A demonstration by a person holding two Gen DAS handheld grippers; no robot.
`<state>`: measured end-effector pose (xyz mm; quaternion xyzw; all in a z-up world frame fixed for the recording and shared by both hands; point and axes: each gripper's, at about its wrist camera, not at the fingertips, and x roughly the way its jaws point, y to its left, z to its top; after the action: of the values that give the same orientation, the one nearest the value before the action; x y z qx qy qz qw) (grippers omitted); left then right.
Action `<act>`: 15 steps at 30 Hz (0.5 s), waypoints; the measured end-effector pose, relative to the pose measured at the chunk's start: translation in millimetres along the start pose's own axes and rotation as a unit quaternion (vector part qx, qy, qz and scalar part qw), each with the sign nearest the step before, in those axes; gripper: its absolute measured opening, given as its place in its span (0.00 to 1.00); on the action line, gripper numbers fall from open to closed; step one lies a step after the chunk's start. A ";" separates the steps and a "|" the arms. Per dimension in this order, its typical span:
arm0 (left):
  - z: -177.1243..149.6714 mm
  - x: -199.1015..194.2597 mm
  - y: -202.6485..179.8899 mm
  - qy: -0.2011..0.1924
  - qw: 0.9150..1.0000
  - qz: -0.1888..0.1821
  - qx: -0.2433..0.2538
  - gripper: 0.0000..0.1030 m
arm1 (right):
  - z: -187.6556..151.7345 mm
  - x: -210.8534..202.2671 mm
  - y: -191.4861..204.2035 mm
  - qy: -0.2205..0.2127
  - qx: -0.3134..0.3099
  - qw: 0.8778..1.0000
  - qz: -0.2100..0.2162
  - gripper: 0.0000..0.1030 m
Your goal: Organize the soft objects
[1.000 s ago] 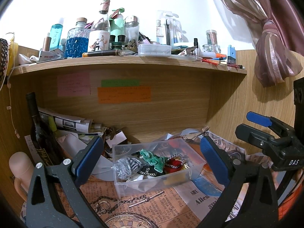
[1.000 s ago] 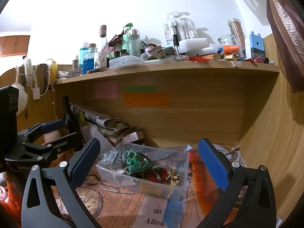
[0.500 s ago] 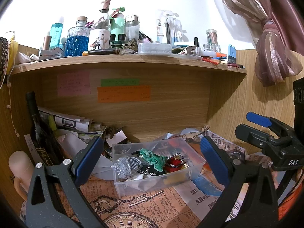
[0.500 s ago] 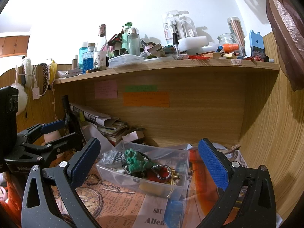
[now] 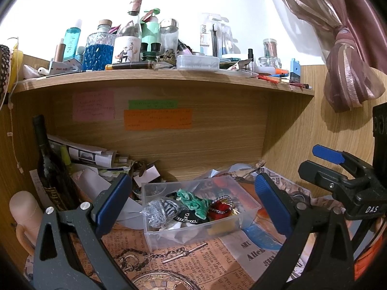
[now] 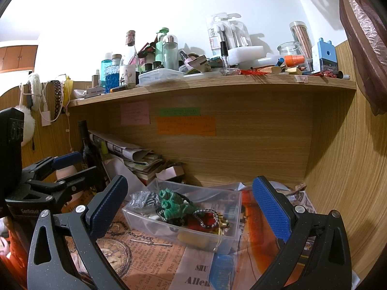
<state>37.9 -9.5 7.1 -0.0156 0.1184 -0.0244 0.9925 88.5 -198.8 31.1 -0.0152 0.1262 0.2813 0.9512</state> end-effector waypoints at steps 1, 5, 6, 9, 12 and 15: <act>0.2 -0.7 0.0 -0.002 1.000 0.002 -0.002 1.00 | -0.3 0.3 0.6 0.000 0.000 1.000 -0.001 1.00; 1.9 -3.0 -0.5 -0.004 1.000 0.005 -0.008 1.00 | -0.6 0.6 0.3 0.000 0.001 1.000 -0.001 1.00; 1.9 -3.0 -1.0 -0.002 1.000 0.005 -0.007 1.00 | -0.7 0.8 0.4 0.000 0.001 1.000 -0.001 1.00; 1.5 -2.5 -4.2 0.000 1.000 0.010 -0.004 1.00 | -0.8 0.7 0.3 0.000 0.002 1.000 0.001 1.00; 1.1 -1.9 -5.0 0.001 1.000 0.009 -0.005 1.00 | -2.2 1.0 3.7 0.000 0.001 1.000 0.000 1.00; 0.9 -0.6 -5.0 0.003 1.000 0.009 -0.006 1.00 | -2.9 2.1 5.9 0.002 0.003 1.000 -0.001 1.00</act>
<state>37.4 -14.4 8.3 -0.0203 0.1218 -0.0149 0.9922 86.4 -193.0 28.0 -0.0126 0.1291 0.2801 0.9512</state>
